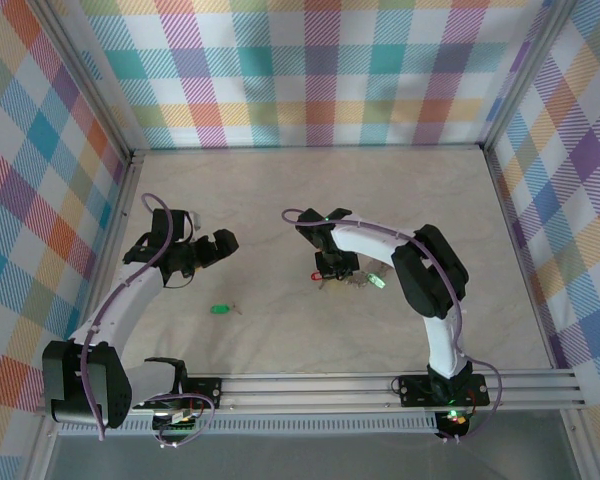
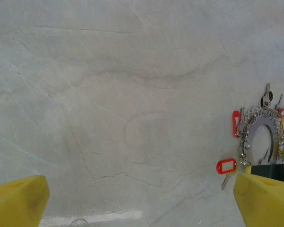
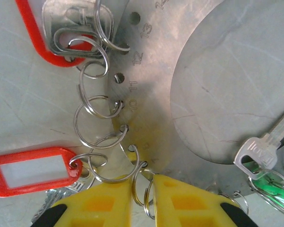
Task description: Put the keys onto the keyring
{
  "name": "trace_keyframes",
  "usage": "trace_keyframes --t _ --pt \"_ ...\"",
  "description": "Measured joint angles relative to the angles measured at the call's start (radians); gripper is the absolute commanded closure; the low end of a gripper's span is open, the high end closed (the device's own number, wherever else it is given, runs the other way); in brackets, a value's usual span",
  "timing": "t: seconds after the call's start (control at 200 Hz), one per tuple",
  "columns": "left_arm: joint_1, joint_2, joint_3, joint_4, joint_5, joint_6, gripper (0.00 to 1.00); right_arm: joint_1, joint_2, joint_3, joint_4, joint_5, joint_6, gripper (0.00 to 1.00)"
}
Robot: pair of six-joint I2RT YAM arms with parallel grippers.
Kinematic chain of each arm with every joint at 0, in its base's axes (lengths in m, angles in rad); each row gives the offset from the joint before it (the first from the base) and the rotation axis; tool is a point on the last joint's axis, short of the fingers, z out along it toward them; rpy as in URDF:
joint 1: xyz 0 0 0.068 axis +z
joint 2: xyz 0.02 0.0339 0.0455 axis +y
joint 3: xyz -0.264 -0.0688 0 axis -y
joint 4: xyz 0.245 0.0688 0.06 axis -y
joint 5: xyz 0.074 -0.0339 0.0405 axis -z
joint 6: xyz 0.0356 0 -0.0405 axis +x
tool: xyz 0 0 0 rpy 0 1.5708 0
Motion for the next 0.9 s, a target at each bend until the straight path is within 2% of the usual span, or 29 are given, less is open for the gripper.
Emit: trace_keyframes --t 0.6,0.79,0.9 --pt "0.000 0.000 0.000 0.000 0.000 0.000 0.00 0.000 0.026 0.030 -0.014 0.054 -0.049 0.83" --pt "0.000 0.000 0.000 0.000 0.004 0.000 0.00 0.000 0.026 0.030 -0.014 0.039 -0.048 0.90" --pt "0.000 0.000 0.000 0.000 0.008 0.000 0.00 0.000 0.026 0.030 -0.015 0.036 -0.045 0.90"
